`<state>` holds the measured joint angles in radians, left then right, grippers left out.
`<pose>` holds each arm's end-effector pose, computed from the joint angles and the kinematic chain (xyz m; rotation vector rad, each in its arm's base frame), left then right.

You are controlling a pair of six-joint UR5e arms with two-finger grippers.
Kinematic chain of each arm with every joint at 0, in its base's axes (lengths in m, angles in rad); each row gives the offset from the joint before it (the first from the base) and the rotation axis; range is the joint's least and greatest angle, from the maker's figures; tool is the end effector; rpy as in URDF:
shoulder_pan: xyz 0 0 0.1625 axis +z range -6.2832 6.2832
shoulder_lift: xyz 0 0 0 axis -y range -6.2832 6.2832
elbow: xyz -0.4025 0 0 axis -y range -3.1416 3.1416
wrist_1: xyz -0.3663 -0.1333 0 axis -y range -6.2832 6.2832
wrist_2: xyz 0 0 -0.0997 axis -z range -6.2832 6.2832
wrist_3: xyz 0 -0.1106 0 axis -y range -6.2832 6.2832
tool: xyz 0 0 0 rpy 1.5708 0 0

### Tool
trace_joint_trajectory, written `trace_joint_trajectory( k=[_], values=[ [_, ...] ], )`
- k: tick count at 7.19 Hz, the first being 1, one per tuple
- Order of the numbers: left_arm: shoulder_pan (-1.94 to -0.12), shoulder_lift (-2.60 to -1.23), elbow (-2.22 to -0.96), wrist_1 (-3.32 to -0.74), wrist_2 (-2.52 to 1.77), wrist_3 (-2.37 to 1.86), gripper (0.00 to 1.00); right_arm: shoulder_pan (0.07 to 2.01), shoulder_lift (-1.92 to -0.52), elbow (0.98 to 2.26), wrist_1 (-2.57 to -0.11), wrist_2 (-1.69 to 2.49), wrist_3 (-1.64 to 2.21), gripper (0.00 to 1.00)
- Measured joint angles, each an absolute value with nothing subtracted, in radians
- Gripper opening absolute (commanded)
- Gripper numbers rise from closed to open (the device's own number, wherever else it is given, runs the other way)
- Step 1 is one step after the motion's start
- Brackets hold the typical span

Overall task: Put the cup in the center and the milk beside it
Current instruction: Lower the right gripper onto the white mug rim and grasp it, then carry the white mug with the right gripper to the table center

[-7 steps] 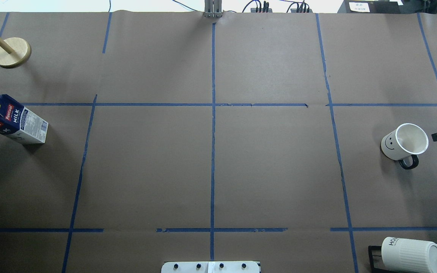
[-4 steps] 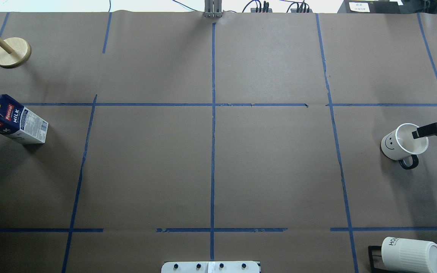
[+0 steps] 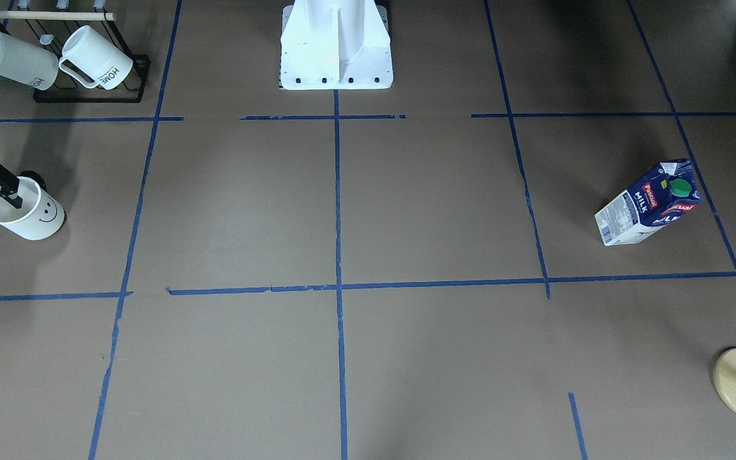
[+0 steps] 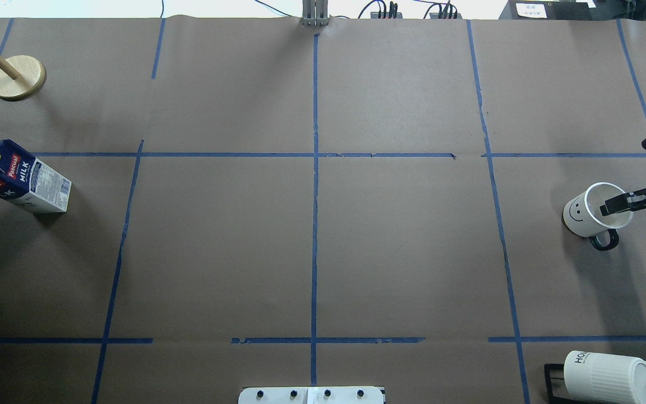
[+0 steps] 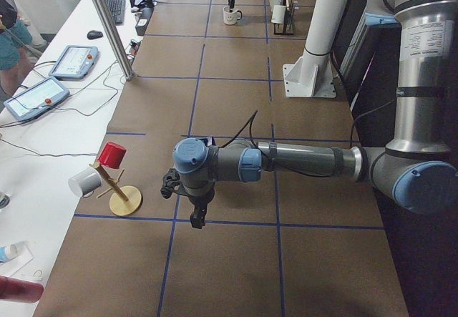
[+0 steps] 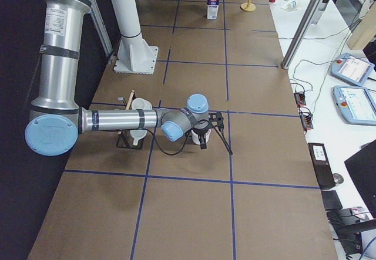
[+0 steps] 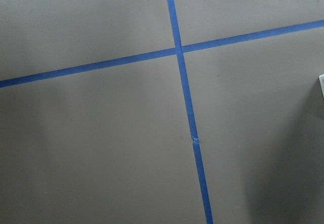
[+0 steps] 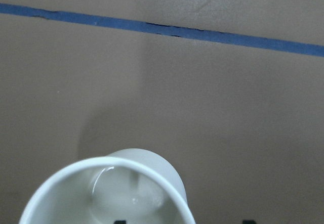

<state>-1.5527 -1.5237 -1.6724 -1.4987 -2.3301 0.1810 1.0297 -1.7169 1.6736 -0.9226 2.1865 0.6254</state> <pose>-0.0491 -0.4460 0.6266 0.0452 0.7592 0.1827 -0.1675 -0.4135 0.5941 0.1599 -0.8195 -0.1068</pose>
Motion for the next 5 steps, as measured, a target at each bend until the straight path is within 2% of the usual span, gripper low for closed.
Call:
trace_joint_trajectory(
  k=[3, 5],
  values=[
    [-1.552, -1.525, -1.673, -1.502, -2.33, 0.181, 1.0, 1.026, -1.701, 1.673, -0.929, 2.184, 0.626, 0.0],
    [-1.552, -1.525, -1.675, -1.504, -2.331, 0.181, 1.0, 1.026, -1.626, 1.693, -1.033, 2.192, 0.631, 0.0]
  ],
)
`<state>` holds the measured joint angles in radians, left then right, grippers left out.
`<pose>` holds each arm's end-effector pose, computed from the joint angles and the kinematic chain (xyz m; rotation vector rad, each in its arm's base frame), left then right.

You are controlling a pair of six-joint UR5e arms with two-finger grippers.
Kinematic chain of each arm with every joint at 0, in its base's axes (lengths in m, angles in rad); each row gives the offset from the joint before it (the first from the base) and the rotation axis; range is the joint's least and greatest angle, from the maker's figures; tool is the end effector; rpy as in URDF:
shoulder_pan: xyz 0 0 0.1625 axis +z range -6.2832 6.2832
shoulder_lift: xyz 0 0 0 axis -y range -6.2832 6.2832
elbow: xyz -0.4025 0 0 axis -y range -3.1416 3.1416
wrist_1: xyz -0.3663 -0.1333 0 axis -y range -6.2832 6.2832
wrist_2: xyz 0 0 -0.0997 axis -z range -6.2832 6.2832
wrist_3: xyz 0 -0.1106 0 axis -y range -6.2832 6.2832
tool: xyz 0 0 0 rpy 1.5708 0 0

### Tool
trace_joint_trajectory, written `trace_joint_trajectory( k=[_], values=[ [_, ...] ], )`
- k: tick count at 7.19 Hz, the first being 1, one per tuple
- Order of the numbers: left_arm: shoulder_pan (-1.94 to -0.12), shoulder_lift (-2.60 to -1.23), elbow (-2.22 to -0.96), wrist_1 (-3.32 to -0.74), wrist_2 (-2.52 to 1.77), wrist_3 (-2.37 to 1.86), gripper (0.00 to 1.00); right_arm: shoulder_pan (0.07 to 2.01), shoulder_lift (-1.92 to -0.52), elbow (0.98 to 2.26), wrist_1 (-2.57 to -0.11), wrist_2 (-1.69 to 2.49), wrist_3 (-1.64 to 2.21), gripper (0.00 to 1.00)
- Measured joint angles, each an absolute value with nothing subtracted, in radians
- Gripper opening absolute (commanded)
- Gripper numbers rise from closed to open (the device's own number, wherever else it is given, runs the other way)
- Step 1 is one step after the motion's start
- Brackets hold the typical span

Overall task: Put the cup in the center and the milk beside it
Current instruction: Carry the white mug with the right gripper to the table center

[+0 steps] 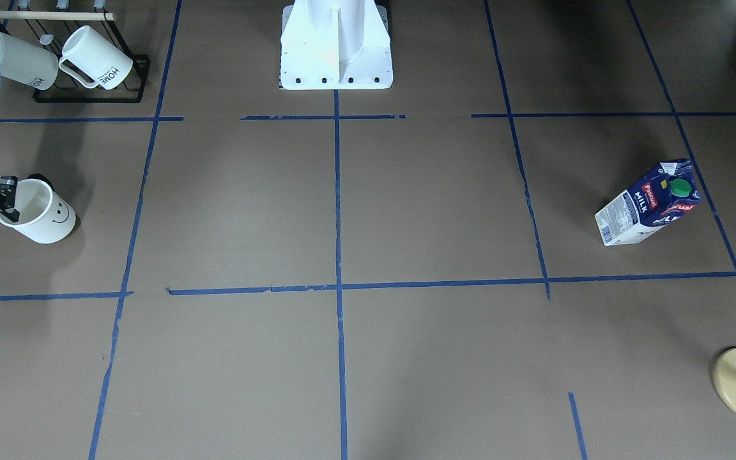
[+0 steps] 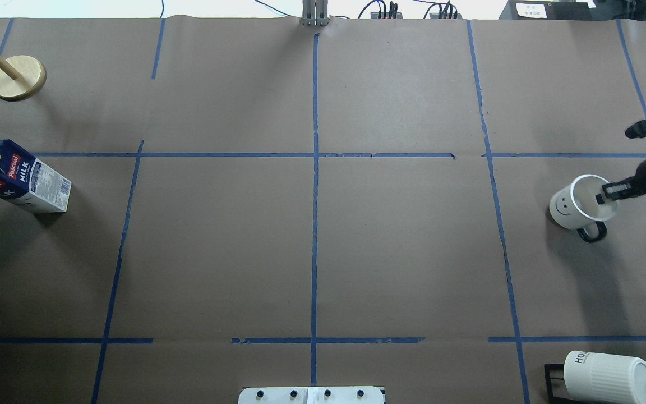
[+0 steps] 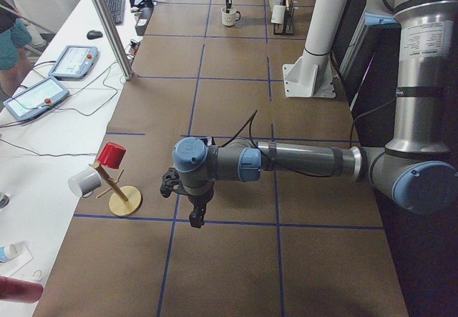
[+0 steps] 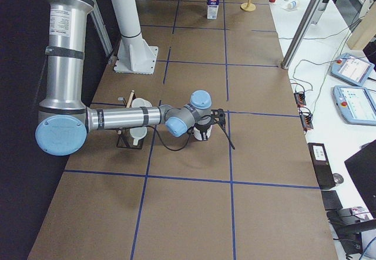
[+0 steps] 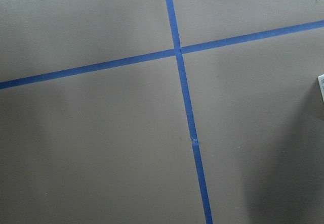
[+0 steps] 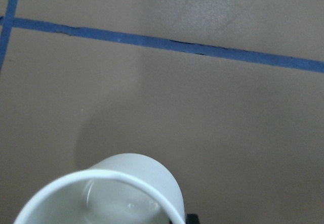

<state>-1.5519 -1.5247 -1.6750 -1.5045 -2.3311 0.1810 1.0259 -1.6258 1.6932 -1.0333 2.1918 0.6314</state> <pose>-0.0486 -0.4472 0.6243 0.0539 0.7596 0.1870 -0.1880 -0.4432 0.5570 0.1528 -0.8243 -0.1064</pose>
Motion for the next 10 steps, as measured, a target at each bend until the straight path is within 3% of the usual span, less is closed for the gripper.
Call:
trace_joint_trajectory(
  k=[4, 6, 10],
  values=[
    [-1.522, -1.525, -1.684, -1.507, -2.332, 0.181, 1.0, 0.836, -1.23, 1.74, -1.403, 2.129, 0.913, 0.01],
    [-1.512, -1.525, -1.685, -1.508, -2.332, 0.181, 1.0, 0.727, -1.04, 1.641, -1.426, 2.049, 1.103, 0.01],
    [-1.511, -1.525, -1.685, -1.509, -2.332, 0.181, 1.0, 0.648, -0.869, 1.493, -1.429, 1.959, 1.257, 0.02]
  ],
)
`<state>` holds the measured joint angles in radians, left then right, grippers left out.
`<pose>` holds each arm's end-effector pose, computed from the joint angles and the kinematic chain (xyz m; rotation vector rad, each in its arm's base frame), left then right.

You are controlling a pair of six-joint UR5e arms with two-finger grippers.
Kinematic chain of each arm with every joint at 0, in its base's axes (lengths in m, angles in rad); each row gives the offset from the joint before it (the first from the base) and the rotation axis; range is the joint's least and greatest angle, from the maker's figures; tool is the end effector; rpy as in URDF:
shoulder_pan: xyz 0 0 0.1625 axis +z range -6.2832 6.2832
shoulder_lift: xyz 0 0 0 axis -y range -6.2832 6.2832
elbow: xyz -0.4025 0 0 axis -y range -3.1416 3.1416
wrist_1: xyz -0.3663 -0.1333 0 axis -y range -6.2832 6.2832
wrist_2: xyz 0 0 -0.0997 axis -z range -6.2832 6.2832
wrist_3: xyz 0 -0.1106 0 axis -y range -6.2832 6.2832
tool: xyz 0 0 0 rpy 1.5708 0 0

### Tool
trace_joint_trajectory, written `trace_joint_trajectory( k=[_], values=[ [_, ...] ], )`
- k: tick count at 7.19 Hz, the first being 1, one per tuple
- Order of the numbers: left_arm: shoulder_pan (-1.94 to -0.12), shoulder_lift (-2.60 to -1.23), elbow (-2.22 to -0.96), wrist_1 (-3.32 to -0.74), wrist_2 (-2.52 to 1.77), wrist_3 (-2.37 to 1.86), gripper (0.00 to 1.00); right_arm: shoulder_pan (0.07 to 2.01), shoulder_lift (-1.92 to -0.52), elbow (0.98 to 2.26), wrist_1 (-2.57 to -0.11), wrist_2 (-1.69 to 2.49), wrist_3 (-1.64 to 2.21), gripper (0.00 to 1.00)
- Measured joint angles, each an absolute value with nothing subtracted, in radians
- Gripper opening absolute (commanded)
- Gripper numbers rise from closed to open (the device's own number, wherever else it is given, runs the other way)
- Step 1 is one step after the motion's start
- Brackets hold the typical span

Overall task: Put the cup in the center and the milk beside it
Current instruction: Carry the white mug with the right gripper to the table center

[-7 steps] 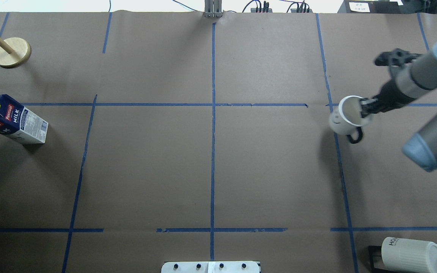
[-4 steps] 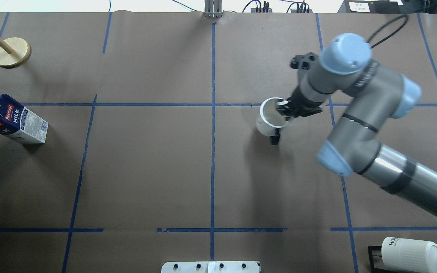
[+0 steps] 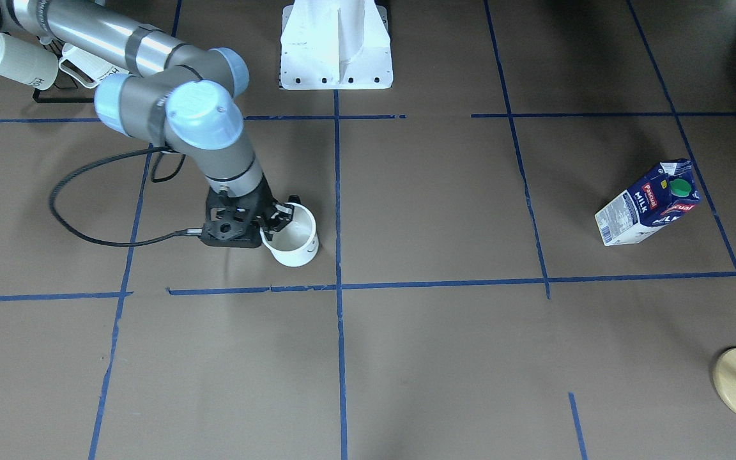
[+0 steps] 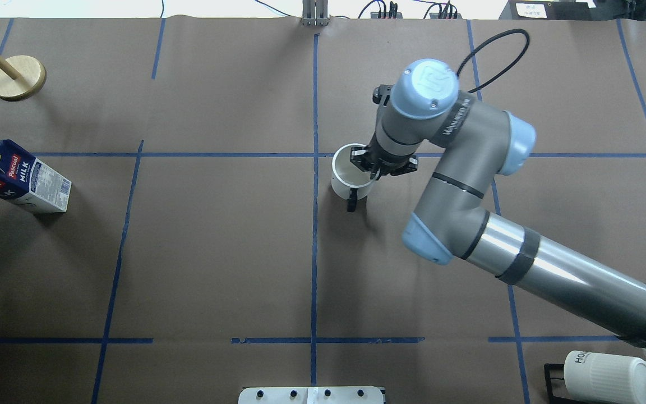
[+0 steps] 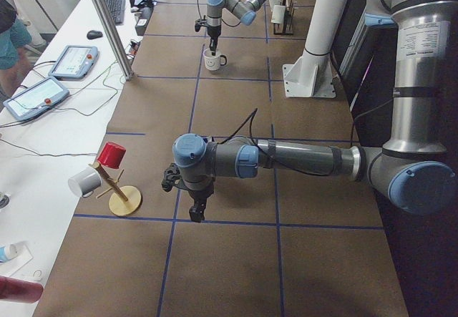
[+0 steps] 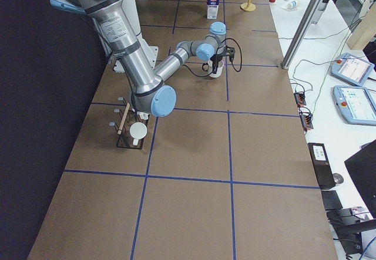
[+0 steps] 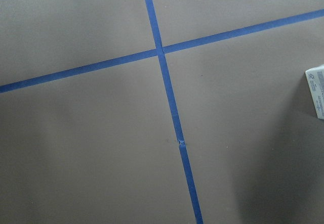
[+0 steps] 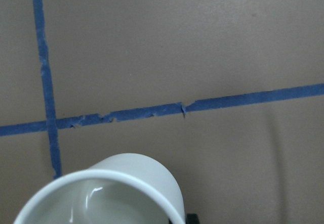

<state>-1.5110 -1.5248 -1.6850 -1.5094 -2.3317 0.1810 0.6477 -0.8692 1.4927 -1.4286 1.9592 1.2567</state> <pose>-0.0302 -0.4498 0.6190 0.0527 0.7609 0.2316 -0.5031 -0.4952 0.2608 0.0224 -0.8411 0.1651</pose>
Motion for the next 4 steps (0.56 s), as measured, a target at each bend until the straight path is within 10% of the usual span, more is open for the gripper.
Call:
trace_joint_trajectory(
  k=[2, 3, 4],
  values=[
    [-1.511, -1.525, -1.684, -1.509, -2.332, 0.181, 1.0, 0.63, -0.838, 1.456, -1.427, 1.933, 1.278, 0.14],
    [-1.511, -1.525, -1.685, -1.509, -2.332, 0.182, 1.0, 0.626, -0.833, 1.451, -1.426, 1.928, 1.286, 0.87],
    [-1.511, -1.525, -1.686, -1.509, -2.332, 0.182, 1.0, 0.621, -0.829, 1.449, -1.426, 1.924, 1.298, 0.99]
  ],
)
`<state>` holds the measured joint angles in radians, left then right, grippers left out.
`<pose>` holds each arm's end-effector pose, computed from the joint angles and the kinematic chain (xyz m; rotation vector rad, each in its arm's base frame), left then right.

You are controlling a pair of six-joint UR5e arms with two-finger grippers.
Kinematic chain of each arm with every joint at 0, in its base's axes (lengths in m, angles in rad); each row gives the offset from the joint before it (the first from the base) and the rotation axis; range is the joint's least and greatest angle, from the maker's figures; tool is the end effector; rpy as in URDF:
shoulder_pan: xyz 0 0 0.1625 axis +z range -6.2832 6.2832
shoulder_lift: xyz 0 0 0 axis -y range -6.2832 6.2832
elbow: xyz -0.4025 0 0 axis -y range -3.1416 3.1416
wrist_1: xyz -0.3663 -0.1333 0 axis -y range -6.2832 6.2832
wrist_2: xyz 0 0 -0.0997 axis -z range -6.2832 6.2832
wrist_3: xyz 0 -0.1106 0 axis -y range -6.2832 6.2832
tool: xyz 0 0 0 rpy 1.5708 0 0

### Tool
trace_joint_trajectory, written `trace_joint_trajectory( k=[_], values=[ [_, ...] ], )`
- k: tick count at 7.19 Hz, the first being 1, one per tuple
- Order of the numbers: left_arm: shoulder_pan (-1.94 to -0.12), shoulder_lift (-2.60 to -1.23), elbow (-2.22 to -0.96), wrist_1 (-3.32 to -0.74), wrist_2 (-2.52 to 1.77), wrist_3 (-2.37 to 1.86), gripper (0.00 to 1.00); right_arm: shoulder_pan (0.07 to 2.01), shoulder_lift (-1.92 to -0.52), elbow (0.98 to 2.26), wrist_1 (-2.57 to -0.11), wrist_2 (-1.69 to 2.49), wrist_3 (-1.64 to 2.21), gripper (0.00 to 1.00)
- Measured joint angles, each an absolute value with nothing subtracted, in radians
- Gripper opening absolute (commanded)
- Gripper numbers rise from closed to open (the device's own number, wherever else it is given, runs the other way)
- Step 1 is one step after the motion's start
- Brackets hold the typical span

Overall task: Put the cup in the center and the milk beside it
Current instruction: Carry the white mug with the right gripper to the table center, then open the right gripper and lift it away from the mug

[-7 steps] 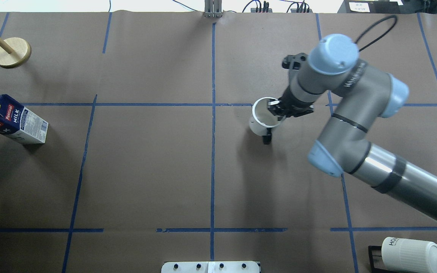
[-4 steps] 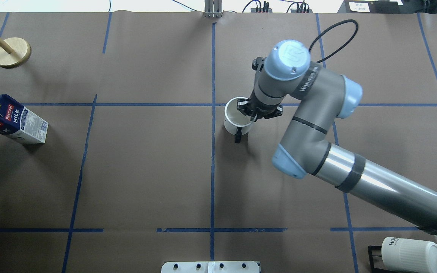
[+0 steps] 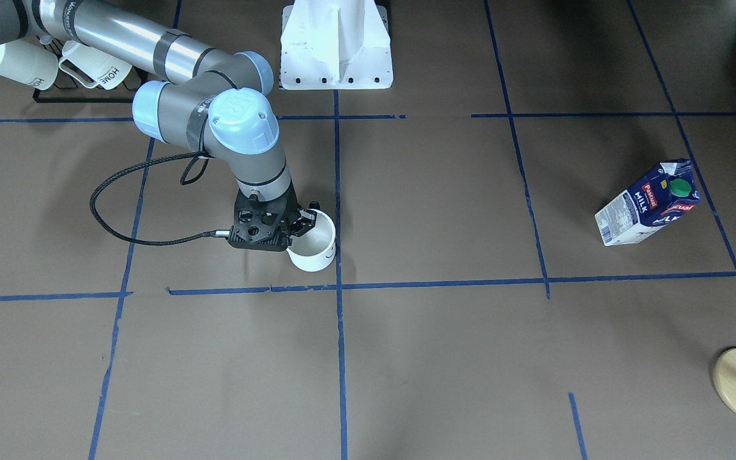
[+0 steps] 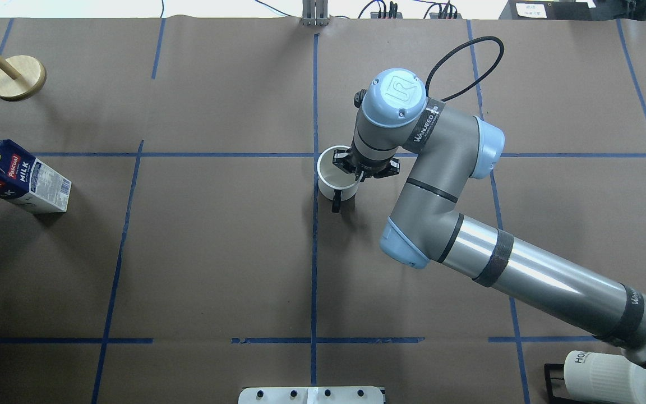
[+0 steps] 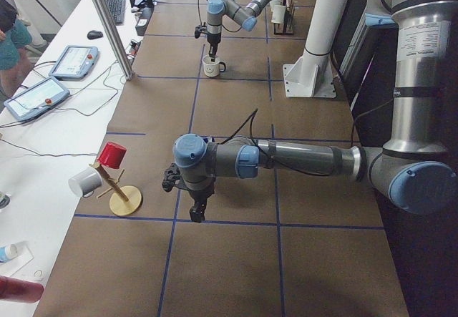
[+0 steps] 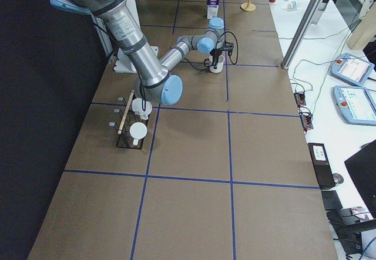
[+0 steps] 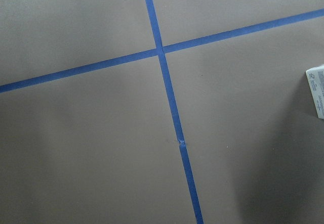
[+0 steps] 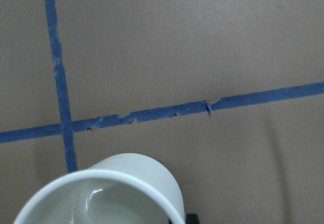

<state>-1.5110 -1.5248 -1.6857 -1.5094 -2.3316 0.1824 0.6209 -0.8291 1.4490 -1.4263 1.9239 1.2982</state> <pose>-0.0302 -0.4498 0.6187 0.0539 0.7608 0.2332 -0.5253 -0.4926 0.2524 0.0240 -0.8278 0.1933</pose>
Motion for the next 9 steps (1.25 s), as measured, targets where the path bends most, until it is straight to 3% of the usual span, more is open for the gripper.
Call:
trace_joint_trajectory(
  k=[3, 5, 7, 9],
  values=[
    [-1.51, -1.526, -1.694, -1.509, -2.328, 0.182, 1.0, 0.622, -0.826, 1.461, -1.434, 1.913, 1.315, 1.0],
    [-1.509, -1.541, -1.695, -1.516, -2.323, 0.176, 1.0, 0.721, -0.83, 1.565, -1.584, 2.008, 1.228, 1.0],
    [-1.509, -1.568, -1.692, -1.581, -2.324, 0.173, 1.0, 0.877, -0.857, 1.686, -1.819, 2.096, 0.965, 1.0],
    [-1.509, -1.607, -1.685, -1.608, -2.329, 0.172, 1.0, 1.061, -0.977, 1.749, -1.907, 2.169, 0.61, 1.0]
  ],
)
